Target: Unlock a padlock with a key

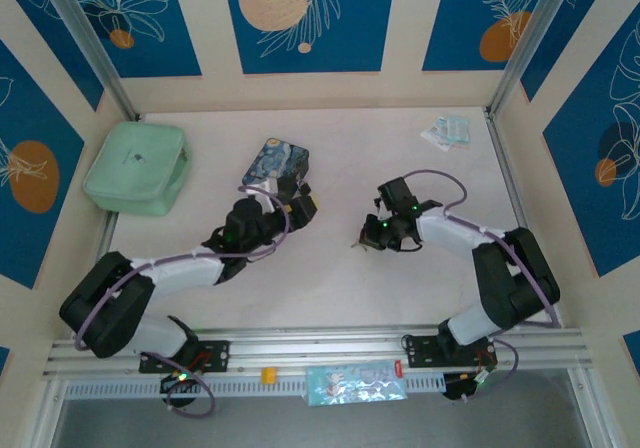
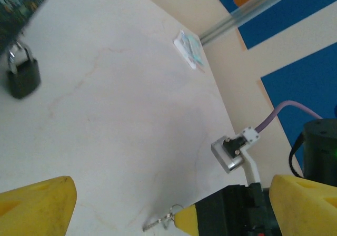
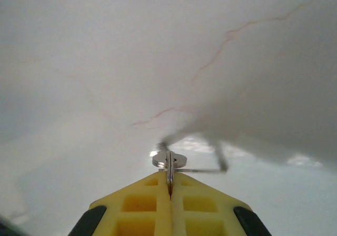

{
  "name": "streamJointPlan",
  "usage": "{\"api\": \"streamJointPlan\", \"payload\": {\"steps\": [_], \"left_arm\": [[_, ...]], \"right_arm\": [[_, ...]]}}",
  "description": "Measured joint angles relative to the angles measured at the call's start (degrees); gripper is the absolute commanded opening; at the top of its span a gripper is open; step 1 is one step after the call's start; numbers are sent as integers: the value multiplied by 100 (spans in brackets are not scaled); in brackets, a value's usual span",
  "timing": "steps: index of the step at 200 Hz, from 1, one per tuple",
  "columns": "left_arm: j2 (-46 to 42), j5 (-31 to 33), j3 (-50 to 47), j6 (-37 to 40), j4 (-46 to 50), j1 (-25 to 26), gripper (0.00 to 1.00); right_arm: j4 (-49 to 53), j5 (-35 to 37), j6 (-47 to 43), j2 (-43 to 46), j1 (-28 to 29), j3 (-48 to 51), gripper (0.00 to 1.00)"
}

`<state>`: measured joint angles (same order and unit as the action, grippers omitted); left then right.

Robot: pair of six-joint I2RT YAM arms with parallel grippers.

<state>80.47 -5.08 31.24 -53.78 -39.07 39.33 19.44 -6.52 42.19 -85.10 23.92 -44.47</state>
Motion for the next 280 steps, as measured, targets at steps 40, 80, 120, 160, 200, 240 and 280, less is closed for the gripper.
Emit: {"api": "streamJointPlan", "payload": {"steps": [40, 80, 120, 160, 200, 240, 280], "left_arm": [[691, -326, 201, -289, -376, 175, 86], [1231, -632, 391, -518, -859, 293, 83], [1198, -638, 612, -352, -608, 291, 85], [769, -452, 717, 79, -22, 291, 86], [614, -251, 719, 348, 269, 280, 87], [525, -170, 717, 481, 444, 280, 87], [415, -116, 717, 483, 448, 280, 87]], "right_arm": [[-903, -597, 546, 450, -186, 363, 0], [-1576, -962, 1040, 516, -382, 584, 0], [-1318, -772, 1102, 85, -328, 570, 27], [-24, 396, 697, 203, 144, 258, 48], [640, 1191, 203, 173, 291, -295, 48], [905, 1781, -175, -409, 503, -820, 47], [1095, 2205, -291, -955, 721, -1040, 38]]}}
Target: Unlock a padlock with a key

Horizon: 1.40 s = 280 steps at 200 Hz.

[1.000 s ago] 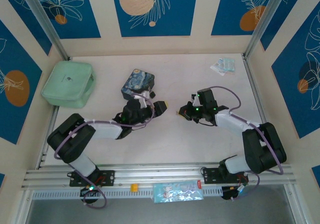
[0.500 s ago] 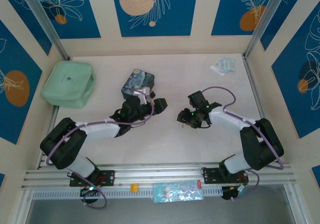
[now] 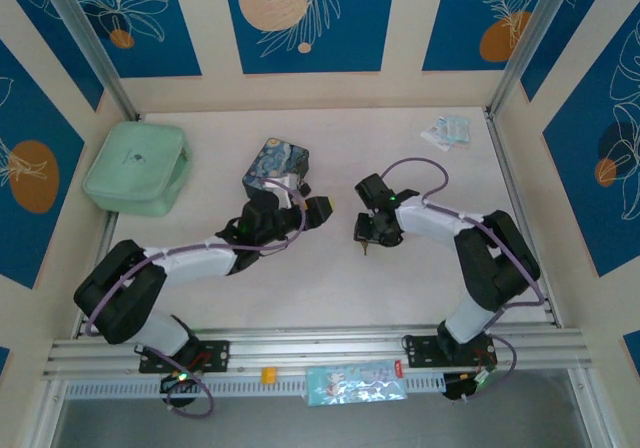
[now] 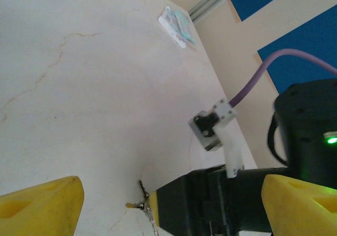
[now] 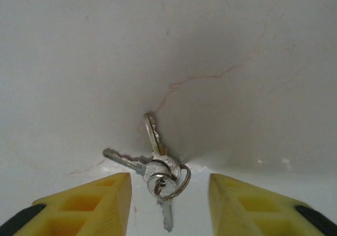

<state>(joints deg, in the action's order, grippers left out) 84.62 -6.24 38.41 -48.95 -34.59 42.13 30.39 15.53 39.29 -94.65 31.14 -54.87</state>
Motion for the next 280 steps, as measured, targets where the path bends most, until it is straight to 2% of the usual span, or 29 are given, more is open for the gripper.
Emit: {"api": "streamJointPlan", "payload": {"steps": [35, 59, 87, 132, 169, 222, 280], "left_arm": [[-138, 81, -13, 22, 17, 0, 88], [-240, 144, -42, 109, 42, -11, 88], [-337, 216, -107, 146, 79, -24, 88], [-428, 245, -179, 151, 120, -37, 88], [-387, 90, -188, -9, -26, -37, 85], [428, -96, -251, -789, -901, 118, 83], [1008, -186, -234, -1274, -1309, 328, 82]], "right_arm": [[184, 195, 57, -319, 118, -170, 29], [236, 249, 203, -385, 168, -249, 13], [177, 245, 321, -374, 186, -251, 0], [-282, 72, 245, -164, 101, 31, 0], [-929, -616, -177, 376, -214, 737, 0], [-1394, -1333, -483, 699, -461, 1067, 0], [-1495, -1753, -330, 791, -546, 1104, 0]]}}
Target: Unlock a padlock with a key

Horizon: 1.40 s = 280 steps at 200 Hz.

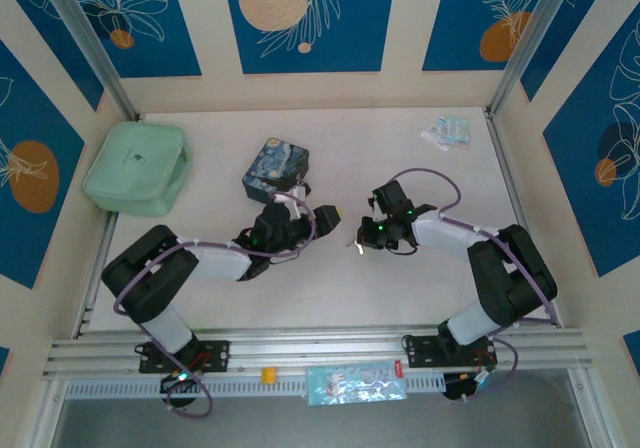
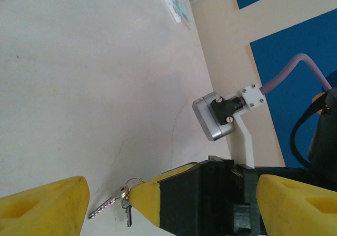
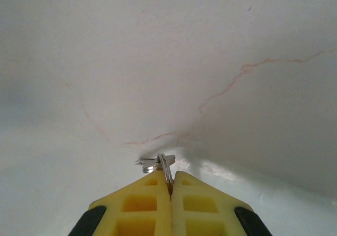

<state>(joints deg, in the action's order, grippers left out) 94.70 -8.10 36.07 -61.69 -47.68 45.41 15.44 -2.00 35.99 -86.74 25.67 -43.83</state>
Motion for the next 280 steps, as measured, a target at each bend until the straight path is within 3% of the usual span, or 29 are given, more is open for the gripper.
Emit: {"api": "streamJointPlan", "payload": {"steps": [67, 100, 148, 241, 280], "left_arm": [[72, -118, 9, -4, -129, 13, 78], [476, -280, 144, -199, -627, 129, 68], [887, -437, 225, -404, -1333, 245, 67], [1169, -525, 546, -542, -1591, 326, 59], [1244, -538, 651, -527, -1589, 326, 64]], "right_arm": [[-525, -754, 1274, 673, -629, 431, 0], [-1178, -861, 2387, 940, -662, 804, 0], [-1926, -796, 3589, 1405, -662, 1158, 0], [-2546, -719, 4341, 1591, -660, 1250, 0], [-2599, -697, 4354, 1624, -656, 1279, 0]]}}
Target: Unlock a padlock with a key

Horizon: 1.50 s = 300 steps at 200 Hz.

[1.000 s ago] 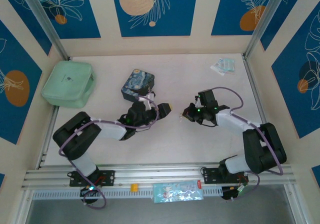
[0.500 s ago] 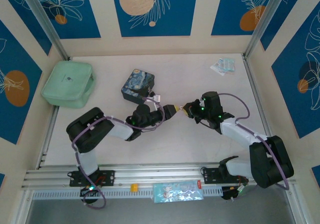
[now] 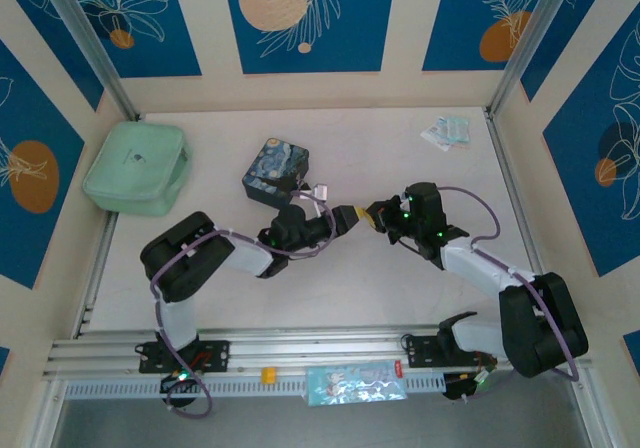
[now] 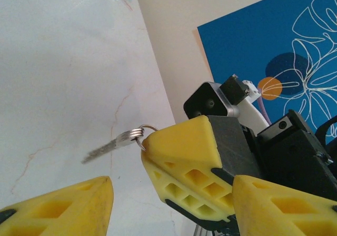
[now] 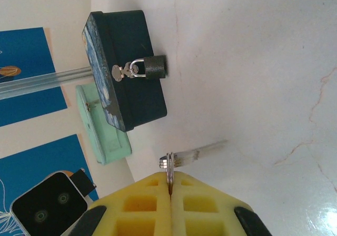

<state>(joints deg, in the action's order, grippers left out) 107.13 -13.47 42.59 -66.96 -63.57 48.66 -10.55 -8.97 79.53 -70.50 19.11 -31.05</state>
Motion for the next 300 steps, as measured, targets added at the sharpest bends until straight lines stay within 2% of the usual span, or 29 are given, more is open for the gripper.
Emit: {"api": "streamJointPlan", "payload": {"steps": [52, 120, 136, 157, 185, 212, 240, 300], "left_arm": [[-4, 118, -138, 35, 11, -107, 67], [-516, 282, -367, 297, 505, -367, 68], [-538, 286, -398, 295, 503, -382, 68], [-538, 299, -455, 293, 505, -385, 68], [-538, 299, -461, 289, 490, -393, 68], [-538, 297, -461, 291, 490, -404, 68], [-538, 295, -461, 293, 498, -415, 68], [-542, 295, -459, 297, 623, -431, 68]], "right_arm": [[61, -24, -111, -66, 24, 0, 0], [407, 68, -472, -909, 442, 0, 0], [529, 127, -573, -999, 446, 4, 6], [710, 264, -804, -975, 446, -2, 21], [1508, 680, -1154, -835, 459, 7, 34], [2297, 1209, -1665, -472, 505, -122, 36], [2874, 1672, -2413, -476, 603, -647, 36], [3401, 2094, -3681, -1753, 916, -1794, 39]]}}
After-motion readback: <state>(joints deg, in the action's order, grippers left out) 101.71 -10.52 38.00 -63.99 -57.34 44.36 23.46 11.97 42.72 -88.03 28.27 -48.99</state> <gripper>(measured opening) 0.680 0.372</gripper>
